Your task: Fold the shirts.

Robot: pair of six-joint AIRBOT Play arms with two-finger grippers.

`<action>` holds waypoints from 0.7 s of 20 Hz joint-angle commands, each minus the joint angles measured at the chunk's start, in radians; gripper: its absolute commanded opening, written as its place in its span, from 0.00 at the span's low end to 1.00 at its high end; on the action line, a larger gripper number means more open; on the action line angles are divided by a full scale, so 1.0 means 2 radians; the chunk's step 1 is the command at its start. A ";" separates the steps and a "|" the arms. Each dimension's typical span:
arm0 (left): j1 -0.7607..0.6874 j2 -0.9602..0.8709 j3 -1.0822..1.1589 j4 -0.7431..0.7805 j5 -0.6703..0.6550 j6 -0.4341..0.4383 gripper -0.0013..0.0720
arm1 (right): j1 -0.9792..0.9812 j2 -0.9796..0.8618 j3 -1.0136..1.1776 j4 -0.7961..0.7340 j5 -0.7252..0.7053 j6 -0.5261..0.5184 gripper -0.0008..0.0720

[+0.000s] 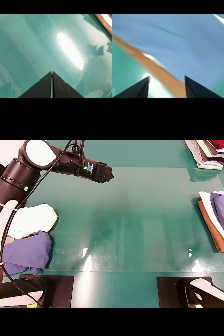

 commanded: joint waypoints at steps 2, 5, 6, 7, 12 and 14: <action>0.000 0.000 0.000 0.000 -0.003 0.000 0.05 | 0.171 0.008 -0.003 0.112 -0.010 0.001 0.71; 0.000 0.000 0.000 0.000 0.010 0.000 0.05 | 0.327 0.008 -0.003 0.109 -0.024 0.000 0.70; 0.000 0.000 0.000 0.000 0.016 0.000 0.05 | 0.370 0.008 -0.003 0.109 -0.029 0.000 0.60; 0.000 0.000 0.000 0.000 0.022 0.000 0.05 | 0.415 0.008 -0.003 0.106 -0.036 0.000 0.47; 0.000 0.000 0.000 0.000 0.044 0.000 0.05 | 0.549 0.008 -0.003 0.096 -0.062 -0.002 0.04; 0.000 0.000 0.000 0.000 0.050 0.000 0.05 | 0.570 0.008 -0.003 0.075 -0.061 -0.002 0.04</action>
